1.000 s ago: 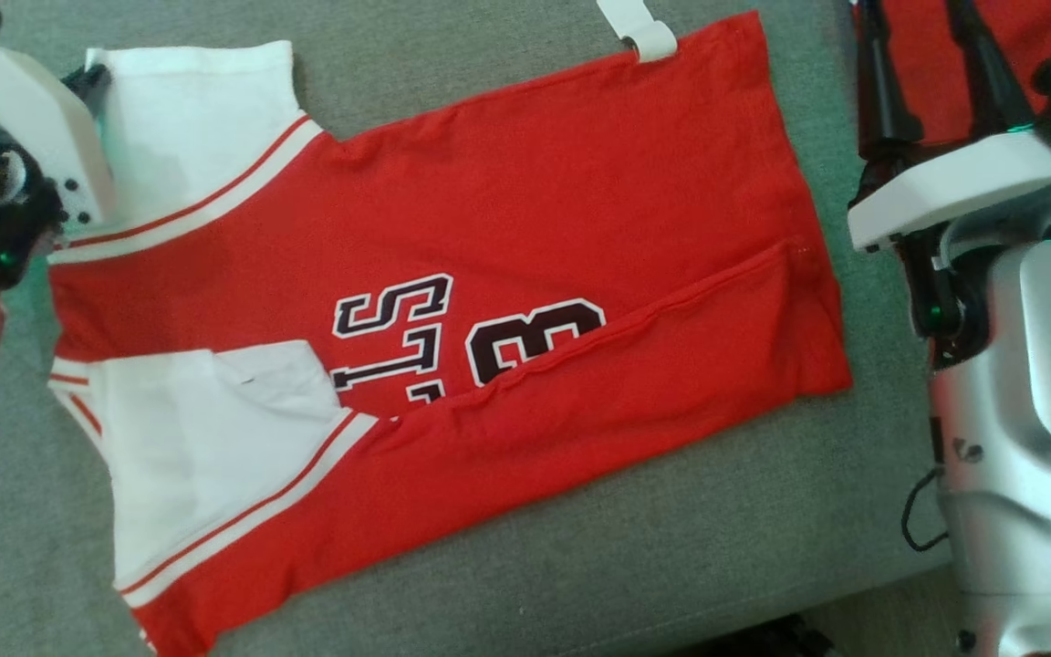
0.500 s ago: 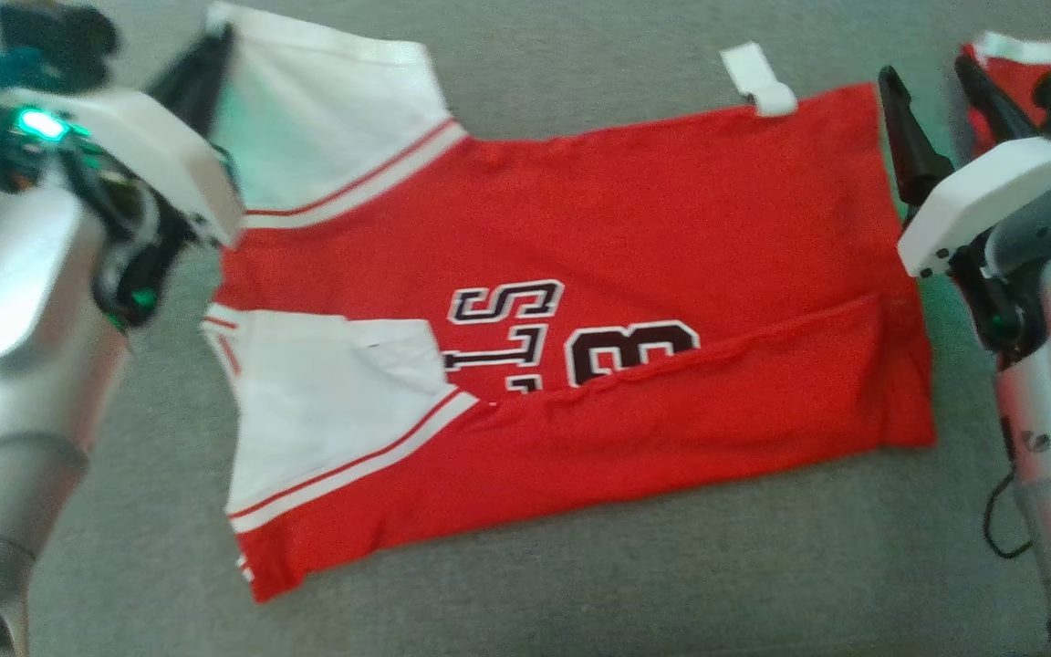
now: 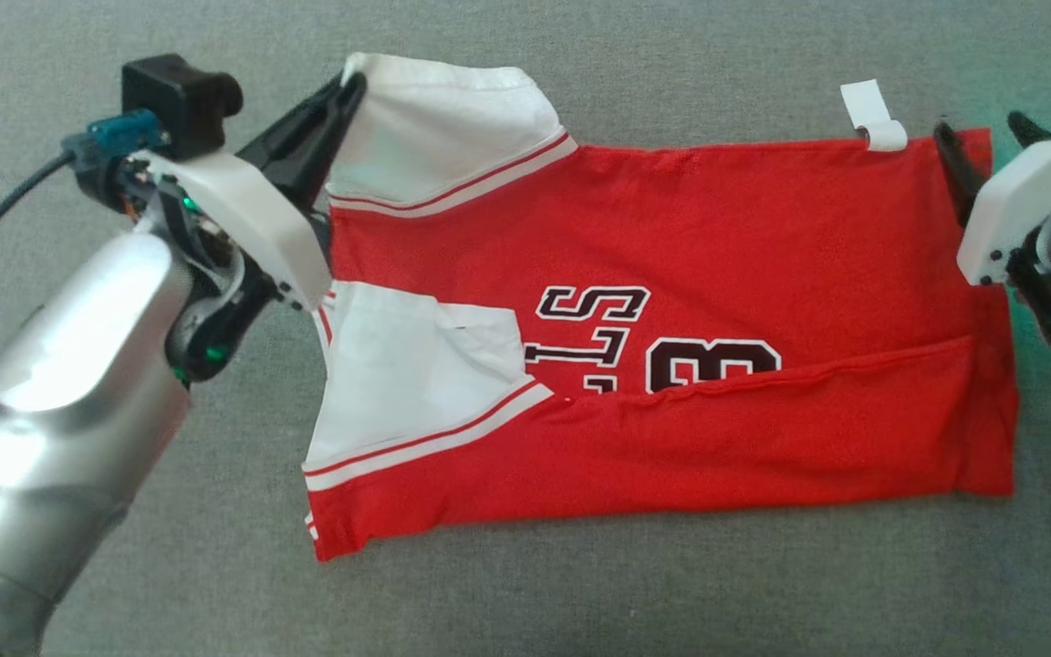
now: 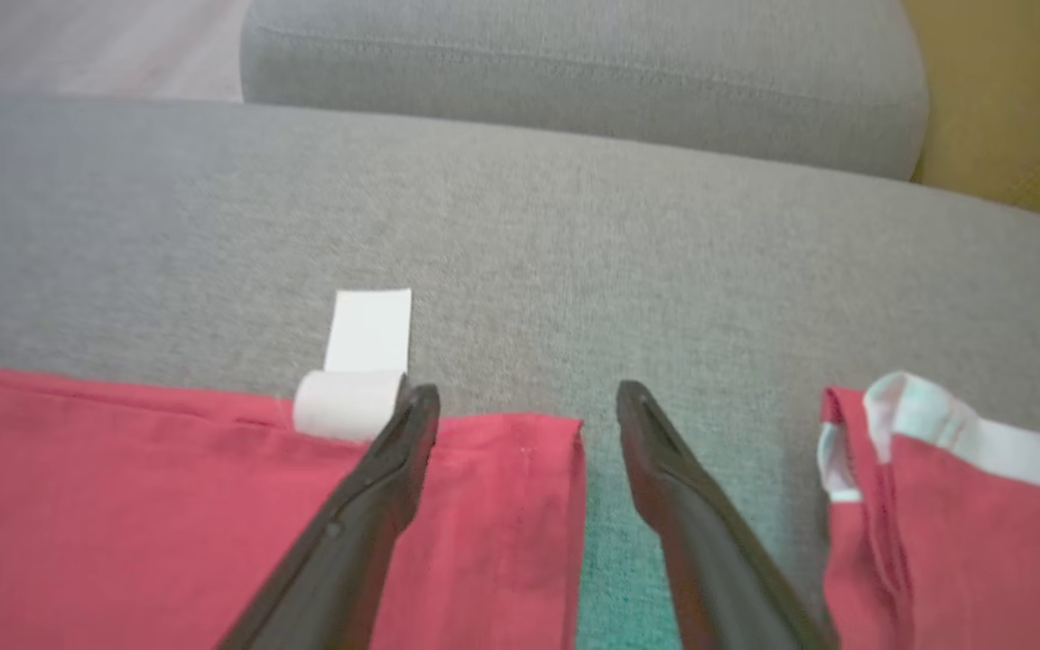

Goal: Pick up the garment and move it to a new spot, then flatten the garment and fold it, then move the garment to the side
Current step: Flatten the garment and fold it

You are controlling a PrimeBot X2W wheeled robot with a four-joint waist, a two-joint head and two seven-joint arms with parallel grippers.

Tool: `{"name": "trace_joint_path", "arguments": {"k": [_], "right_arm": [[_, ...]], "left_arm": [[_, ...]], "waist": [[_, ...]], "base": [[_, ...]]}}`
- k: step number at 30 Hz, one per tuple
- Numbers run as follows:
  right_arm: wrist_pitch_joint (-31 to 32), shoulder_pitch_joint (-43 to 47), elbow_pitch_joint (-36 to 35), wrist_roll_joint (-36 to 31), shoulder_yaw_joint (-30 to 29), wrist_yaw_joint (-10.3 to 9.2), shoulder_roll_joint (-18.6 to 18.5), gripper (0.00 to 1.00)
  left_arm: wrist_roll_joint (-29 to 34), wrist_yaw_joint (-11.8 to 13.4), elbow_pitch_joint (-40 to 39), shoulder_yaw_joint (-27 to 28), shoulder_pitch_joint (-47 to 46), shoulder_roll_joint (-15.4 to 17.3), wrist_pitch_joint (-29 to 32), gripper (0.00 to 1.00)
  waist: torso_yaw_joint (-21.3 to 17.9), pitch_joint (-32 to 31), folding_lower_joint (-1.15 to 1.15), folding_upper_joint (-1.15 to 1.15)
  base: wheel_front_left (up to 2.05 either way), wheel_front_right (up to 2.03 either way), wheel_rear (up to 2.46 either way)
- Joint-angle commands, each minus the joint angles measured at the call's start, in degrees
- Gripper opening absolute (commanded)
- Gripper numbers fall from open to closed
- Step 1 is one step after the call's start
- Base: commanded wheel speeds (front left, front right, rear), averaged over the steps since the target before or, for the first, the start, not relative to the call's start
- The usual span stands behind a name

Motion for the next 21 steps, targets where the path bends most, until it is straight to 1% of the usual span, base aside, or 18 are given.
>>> {"name": "trace_joint_path", "arguments": {"k": [1,9,13,15,18,21], "right_arm": [[0.21,-1.54,-0.21,-0.4,0.96,-0.04,-0.93,1.0],[-0.69,-3.85,5.82,-0.4,2.0,-0.04,-1.81,1.0],[-1.24,-5.0,7.75,0.64,2.85,-0.04,-1.46,1.0],[-1.44,-5.39,8.59,1.16,3.68,-0.04,-1.44,0.0],[-2.31,-6.05,9.15,2.17,5.07,-0.04,-1.35,0.0],[-4.73,-7.31,8.8,3.95,5.44,-0.04,-1.21,0.0]], "left_arm": [[-0.44,0.09,-2.09,1.88,-1.16,2.45,-0.46,0.0],[-0.48,0.44,-4.22,1.42,-0.84,2.97,0.22,0.0],[-1.37,0.83,-4.28,2.0,-0.99,3.14,0.6,0.0],[-1.55,1.08,-4.03,2.33,-1.07,3.33,0.42,0.0],[-1.35,1.59,-3.39,2.6,-1.16,3.62,-0.06,0.0],[-1.29,2.32,-2.36,3.16,-1.38,3.91,-0.65,0.0]], "waist": [[0.23,0.34,0.01,0.0],[0.54,1.8,0.01,0.0],[0.49,2.52,0.01,0.0],[0.4,2.58,0.01,0.0],[0.12,2.39,0.01,0.0],[-0.37,1.95,0.01,0.0]], "base": [[0.0,0.0,0.0],[0.0,0.0,0.0],[0.0,0.0,0.0],[0.0,0.0,0.0],[0.0,0.0,0.0],[0.0,0.0,0.0]]}}
